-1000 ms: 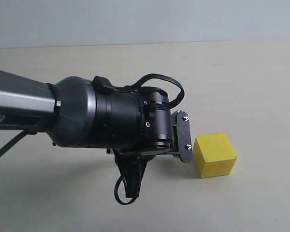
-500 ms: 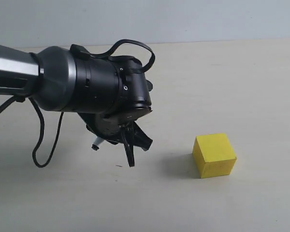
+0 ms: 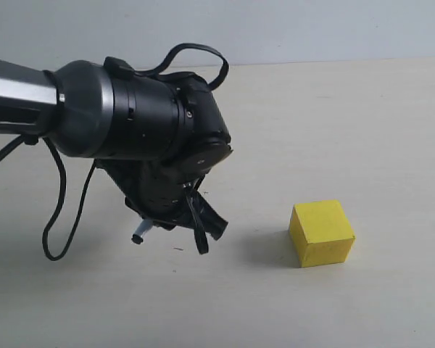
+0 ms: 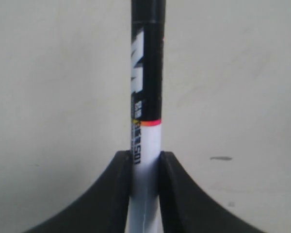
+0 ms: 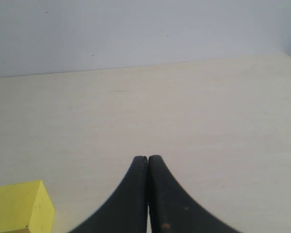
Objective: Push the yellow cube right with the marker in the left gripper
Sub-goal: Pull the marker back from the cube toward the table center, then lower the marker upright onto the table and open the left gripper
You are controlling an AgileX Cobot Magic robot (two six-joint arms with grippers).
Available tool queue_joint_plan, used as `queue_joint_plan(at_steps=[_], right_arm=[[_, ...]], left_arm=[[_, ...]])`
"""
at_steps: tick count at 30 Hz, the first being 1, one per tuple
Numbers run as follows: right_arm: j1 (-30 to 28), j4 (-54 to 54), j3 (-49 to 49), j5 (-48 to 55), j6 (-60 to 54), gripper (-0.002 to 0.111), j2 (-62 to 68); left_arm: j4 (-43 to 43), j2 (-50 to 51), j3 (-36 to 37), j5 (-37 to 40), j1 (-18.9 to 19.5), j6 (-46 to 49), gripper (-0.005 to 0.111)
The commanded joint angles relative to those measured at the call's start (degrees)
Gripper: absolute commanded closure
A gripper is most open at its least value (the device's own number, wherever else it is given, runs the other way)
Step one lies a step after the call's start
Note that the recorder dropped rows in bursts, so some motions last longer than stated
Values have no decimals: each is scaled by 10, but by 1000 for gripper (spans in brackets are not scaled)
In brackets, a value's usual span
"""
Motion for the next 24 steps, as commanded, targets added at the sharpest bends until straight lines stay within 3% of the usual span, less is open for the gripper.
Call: queue_joint_plan(at_steps=[1,11,24], right_arm=[[0,1,2,-2,-3,108,-3],[0,1,2,-2,-3,108,-3],[0,1,2,-2,-3,108,-3]], left_arm=[[-34,-8,-32,-13,6,-49,107],[-63,-8,-112,-15,6,-85,107],[-98,-8,-121,25,6,-174,107]])
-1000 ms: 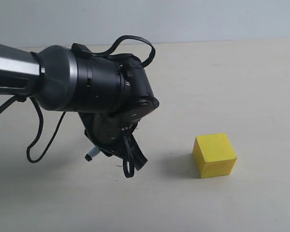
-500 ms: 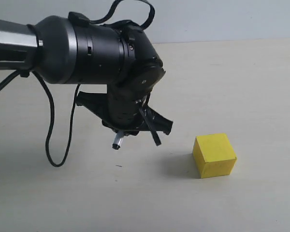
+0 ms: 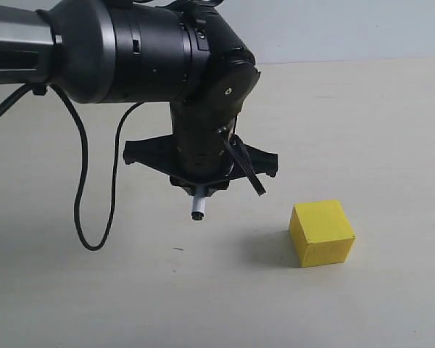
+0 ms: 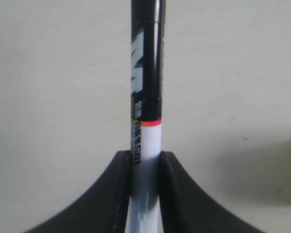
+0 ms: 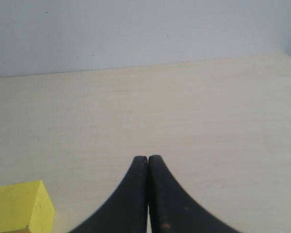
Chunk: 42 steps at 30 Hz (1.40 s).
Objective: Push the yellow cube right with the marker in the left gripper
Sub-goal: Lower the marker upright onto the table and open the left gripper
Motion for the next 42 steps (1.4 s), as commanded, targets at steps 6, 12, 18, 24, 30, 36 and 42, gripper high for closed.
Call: queue_joint_plan(at_steps=[6,12,18,24,30,36,42], right_arm=[[0,1,2,-2,-3,108,-3],[0,1,2,-2,-3,108,-3],[0,1,2,-2,-3,108,-3],[0,1,2,-3,-3,108,-3],[0,1,2,-2,-3,108,-3],[0,1,2,-2,-3,108,-3],[0,1,2,-2,-3,108,-3]], left_arm=[[-2,-7,-5,34,2,-51,107],[-21,21,-5,34,25,-44,107],[-40,62,-5,-20,35,-31,107],[-68,86,-5,-58,57,-26,107],[-78,96,-5,-60,65,-5,107],[-94,96,-5,-66,65,0,107],[-103,96,-5,-64,65,22,101]])
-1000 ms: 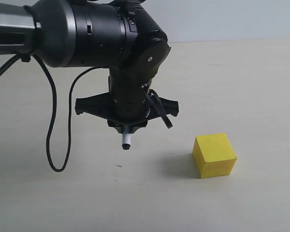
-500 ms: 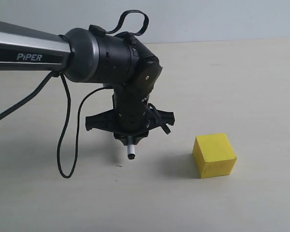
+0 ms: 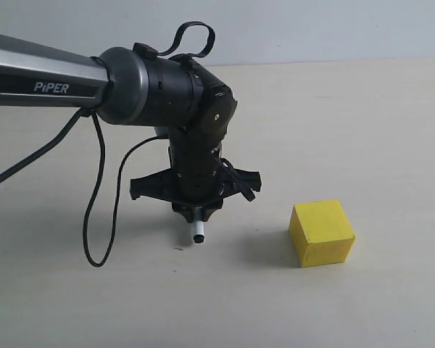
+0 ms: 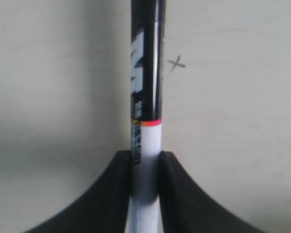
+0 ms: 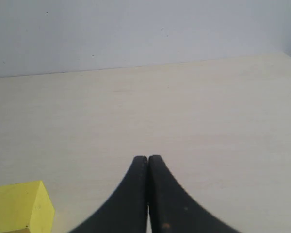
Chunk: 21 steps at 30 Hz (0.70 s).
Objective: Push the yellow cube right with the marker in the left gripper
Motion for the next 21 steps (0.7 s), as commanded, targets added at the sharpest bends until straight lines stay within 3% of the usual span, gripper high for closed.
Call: queue_joint_plan(at_steps=[1,4,6,17,21], right_arm=[[0,1,2,-2,-3,108,-3],[0,1,2,-2,-3,108,-3],[0,1,2,-2,-3,108,-3],[0,1,2,-2,-3,108,-3],[0,1,2,-2,-3,108,-3]], left_arm=[[-14,-3,-5,0,1,17,97],[-18,-3,-5,0,1,17,75],[-18,-3,-5,-2,1,17,70],[-18,-56,-5,27,1,73,70],[-20,-118,-5,34,-3,180,72]])
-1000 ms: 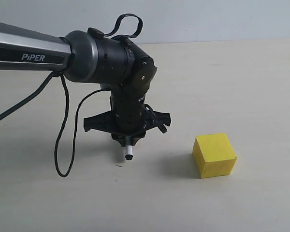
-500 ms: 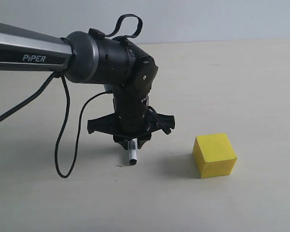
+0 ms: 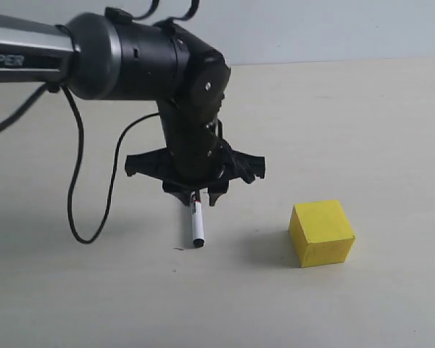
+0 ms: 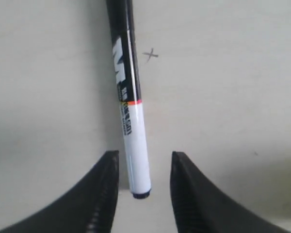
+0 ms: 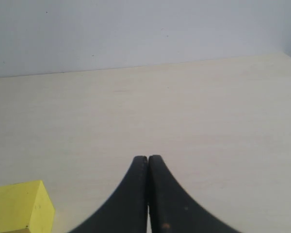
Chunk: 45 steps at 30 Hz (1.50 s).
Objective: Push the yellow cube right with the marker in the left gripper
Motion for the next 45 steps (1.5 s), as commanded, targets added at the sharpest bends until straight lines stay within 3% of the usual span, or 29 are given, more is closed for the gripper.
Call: queue_joint_plan(at_steps=[1,5,6,9,12,15,18,23,30,45], right_arm=[[0,1,2,-2,-3,108,-3],[0,1,2,-2,-3,108,-3],[0,1,2,-2,-3,108,-3],[0,1,2,-2,-3,108,-3],[0,1,2,-2,-3,108,-3],[0,1,2,-2,-3,108,-3],[0,1,2,-2,-3,108,-3],[0,1,2,-2,-3,108,-3],[0,1,2,-2,-3,108,-3],[0,1,2,-2,-3,108,-3]], left_arm=[[-3,-72,-5,19,-6,104,74],[7,-148,29,-14,-27,173,104],[15,-171,55,-43,-38,190,106],[59,-249,148,-156,-65,190,107],[140,-336,258,-307,-70,107,107],[240,-434,378,-454,-52,21,107],[280,-537,465,-550,-32,15,107],[280,-667,537,-538,-29,15,107],[280,-774,555,-538,-29,15,107],[280,-807,556,-538,-29,15,107]])
